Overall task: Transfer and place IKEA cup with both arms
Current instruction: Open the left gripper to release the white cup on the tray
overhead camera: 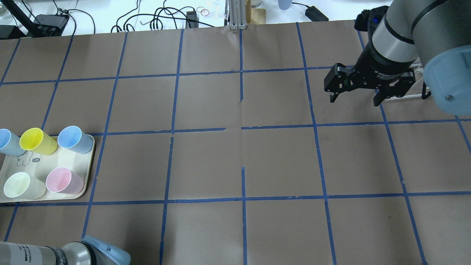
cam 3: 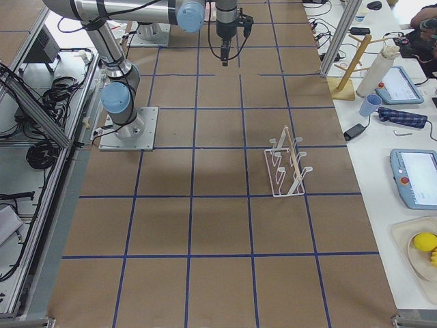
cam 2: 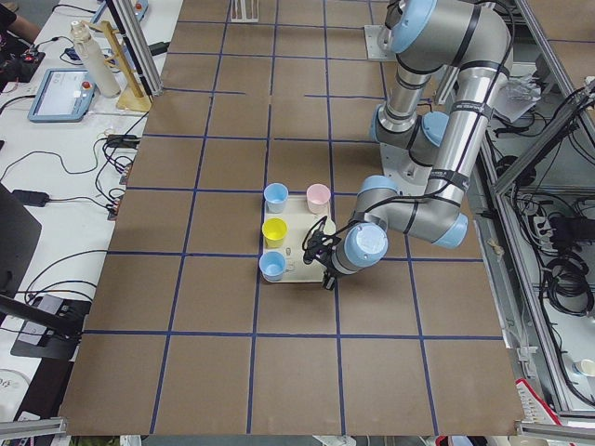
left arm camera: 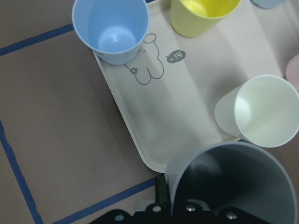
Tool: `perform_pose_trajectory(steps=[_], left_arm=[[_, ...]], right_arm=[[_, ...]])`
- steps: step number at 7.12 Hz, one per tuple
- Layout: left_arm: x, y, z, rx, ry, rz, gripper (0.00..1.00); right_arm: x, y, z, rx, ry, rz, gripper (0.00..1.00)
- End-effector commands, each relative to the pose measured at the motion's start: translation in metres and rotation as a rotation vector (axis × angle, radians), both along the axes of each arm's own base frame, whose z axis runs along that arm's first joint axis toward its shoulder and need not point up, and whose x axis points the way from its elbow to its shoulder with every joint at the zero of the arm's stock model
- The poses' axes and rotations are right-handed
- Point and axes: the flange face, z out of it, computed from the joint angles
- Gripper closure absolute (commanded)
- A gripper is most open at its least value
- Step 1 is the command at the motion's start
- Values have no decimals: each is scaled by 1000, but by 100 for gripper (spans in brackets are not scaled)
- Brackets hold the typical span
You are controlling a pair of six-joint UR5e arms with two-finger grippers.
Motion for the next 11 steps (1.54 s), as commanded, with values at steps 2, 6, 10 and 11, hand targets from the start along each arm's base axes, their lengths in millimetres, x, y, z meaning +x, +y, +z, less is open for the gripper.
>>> perform_pose_trajectory(steps=[2, 6, 10, 11], left_arm=[[5, -6, -23, 4, 27, 11, 100], [8, -10, -43, 13, 42, 16, 100], [8, -11, -51, 21, 59, 30, 100], [8, -12, -49, 20, 54, 36, 100]], right_arm=[[2, 8, 12, -14, 1, 16, 0], [2, 8, 14, -18, -3, 15, 0], [1, 7, 11, -14, -3, 13, 0], [1, 7, 11, -12, -3, 13, 0]])
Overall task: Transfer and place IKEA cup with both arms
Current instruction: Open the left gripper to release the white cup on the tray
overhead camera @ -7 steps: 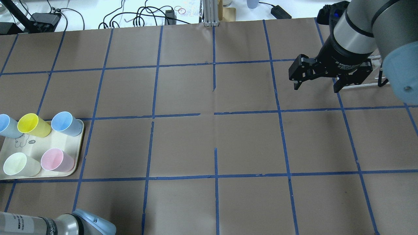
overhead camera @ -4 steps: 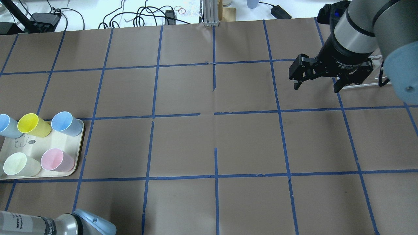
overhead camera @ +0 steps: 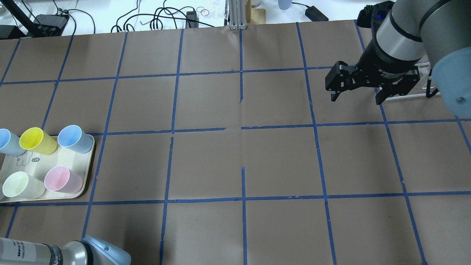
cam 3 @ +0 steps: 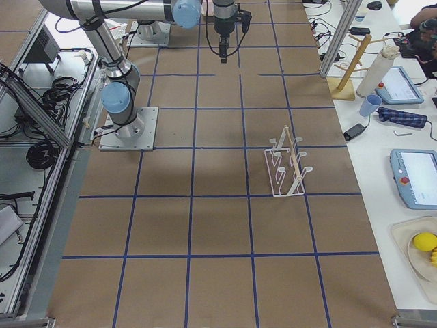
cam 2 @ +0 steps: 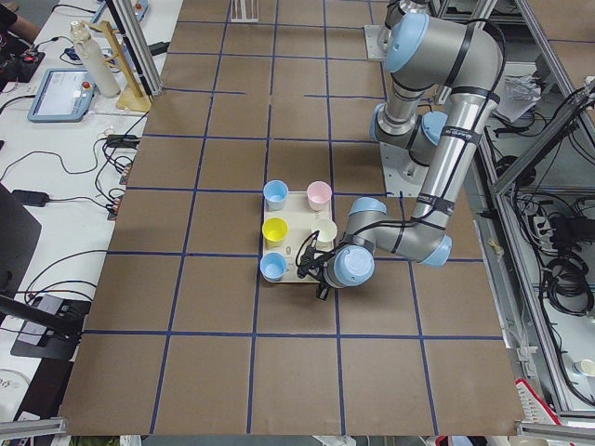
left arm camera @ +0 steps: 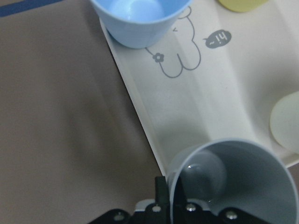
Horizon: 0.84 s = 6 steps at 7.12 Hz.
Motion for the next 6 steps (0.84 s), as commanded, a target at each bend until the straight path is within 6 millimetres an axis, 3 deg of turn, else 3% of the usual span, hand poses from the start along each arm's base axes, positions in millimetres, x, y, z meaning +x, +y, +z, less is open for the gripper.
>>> perform_pose_trajectory(steps=[1, 6], left_arm=[[-3, -4, 8, 0, -12, 5, 100], [-8, -12, 2, 11, -1, 16, 100]], right_arm=[[0, 0, 0, 1, 0, 1, 0], [0, 3, 1, 18, -3, 1, 0]])
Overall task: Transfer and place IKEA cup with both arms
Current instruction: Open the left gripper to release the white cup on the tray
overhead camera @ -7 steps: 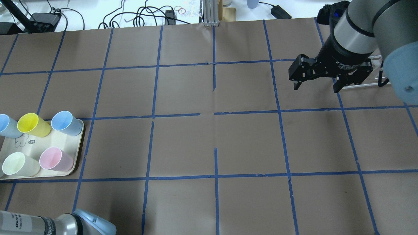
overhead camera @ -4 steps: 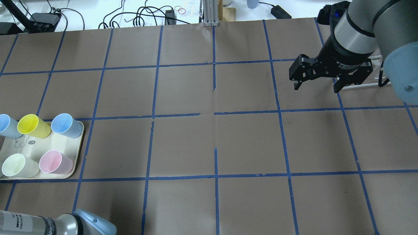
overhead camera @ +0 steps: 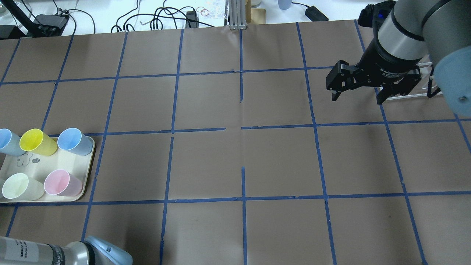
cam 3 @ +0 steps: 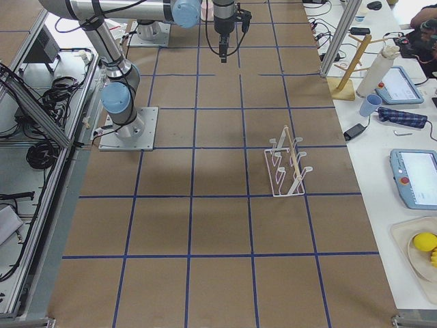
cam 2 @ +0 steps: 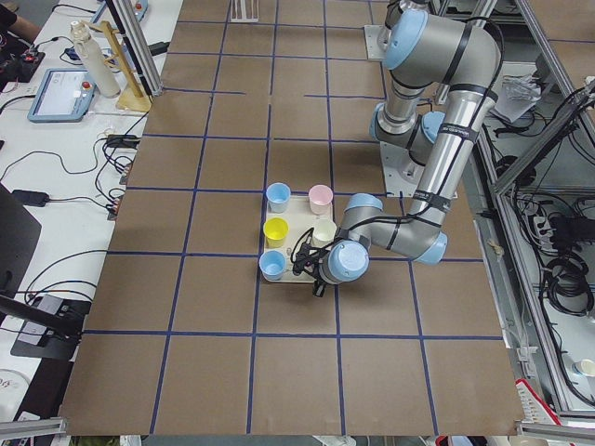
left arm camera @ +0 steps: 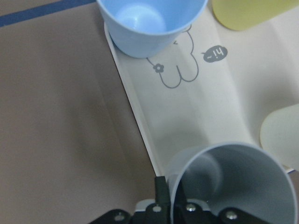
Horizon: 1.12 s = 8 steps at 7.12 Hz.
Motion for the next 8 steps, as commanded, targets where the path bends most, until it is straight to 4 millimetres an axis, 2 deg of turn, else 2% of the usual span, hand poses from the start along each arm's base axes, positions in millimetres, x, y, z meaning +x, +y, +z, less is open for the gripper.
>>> perform_pose_trajectory(steps=[1, 2, 3, 4, 5, 6, 7, 8], left_arm=[[0, -1, -3, 5, 4, 0, 100], [0, -1, -3, 5, 4, 2, 100], [0, 0, -5, 9, 6, 1, 42], [-1, -1, -5, 11, 8, 2, 5], [-1, -1, -4, 21, 11, 45, 4], [-2, -3, 10, 13, -13, 51, 4], [-11, -24, 48, 2, -58, 52, 4], [-34, -51, 98, 11, -71, 9, 3]], right_arm=[[2, 4, 2, 12, -2, 5, 0], [2, 7, 7, 39, -4, 14, 0], [2, 7, 16, 43, -1, 55, 0], [1, 7, 16, 46, 10, 75, 0], [1, 7, 15, 47, 7, 85, 0], [2, 8, 14, 50, 8, 88, 0], [2, 8, 13, 52, 8, 88, 0], [2, 8, 12, 53, 8, 88, 0]])
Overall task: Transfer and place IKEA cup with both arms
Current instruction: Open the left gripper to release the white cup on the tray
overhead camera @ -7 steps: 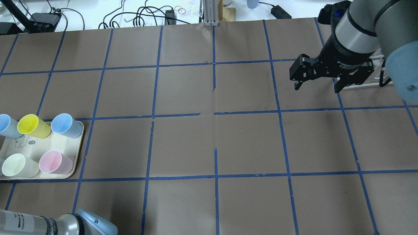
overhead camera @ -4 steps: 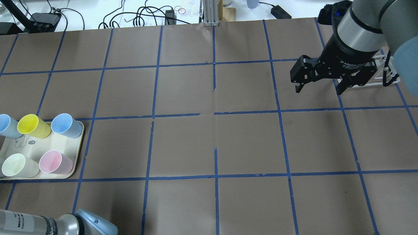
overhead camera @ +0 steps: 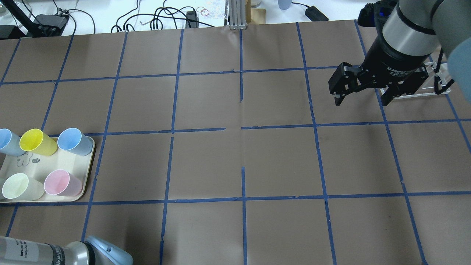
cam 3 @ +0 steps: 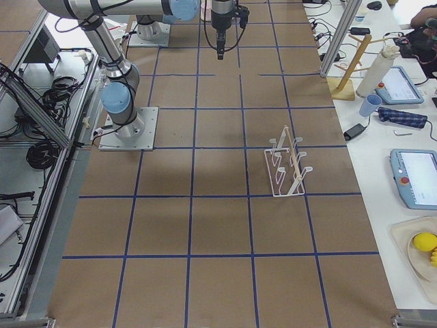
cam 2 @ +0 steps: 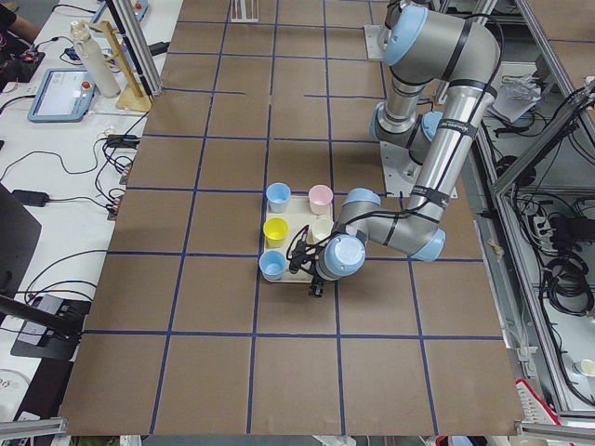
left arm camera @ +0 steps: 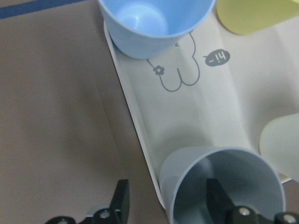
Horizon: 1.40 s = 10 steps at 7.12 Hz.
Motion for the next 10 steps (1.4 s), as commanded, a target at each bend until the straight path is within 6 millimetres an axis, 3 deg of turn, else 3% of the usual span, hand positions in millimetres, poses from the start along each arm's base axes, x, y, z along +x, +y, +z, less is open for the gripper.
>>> perform_pose_trajectory(steps=[1, 2, 4, 6, 8, 9, 10], left_arm=[[-48, -44, 109, 45, -17, -19, 2], [-94, -59, 149, 94, 31, 20, 0], [-182, -75, 199, 153, -40, 81, 0], [-291, -91, 228, 206, -125, 171, 0], [-434, -103, 247, 200, -187, 317, 0], [-510, -94, 252, 184, -188, 379, 0], [-575, -78, 247, 186, -197, 329, 0]], right_arm=[[0, 0, -1, 4, -3, 1, 0], [1, 0, -1, 4, -4, 0, 0], [1, 1, -1, 5, -6, 0, 0], [1, 0, 0, 4, -9, 0, 0], [1, 0, -1, 5, -9, 0, 0], [1, 0, -1, 5, -9, 0, 0], [1, 0, -1, 5, -8, 0, 0]])
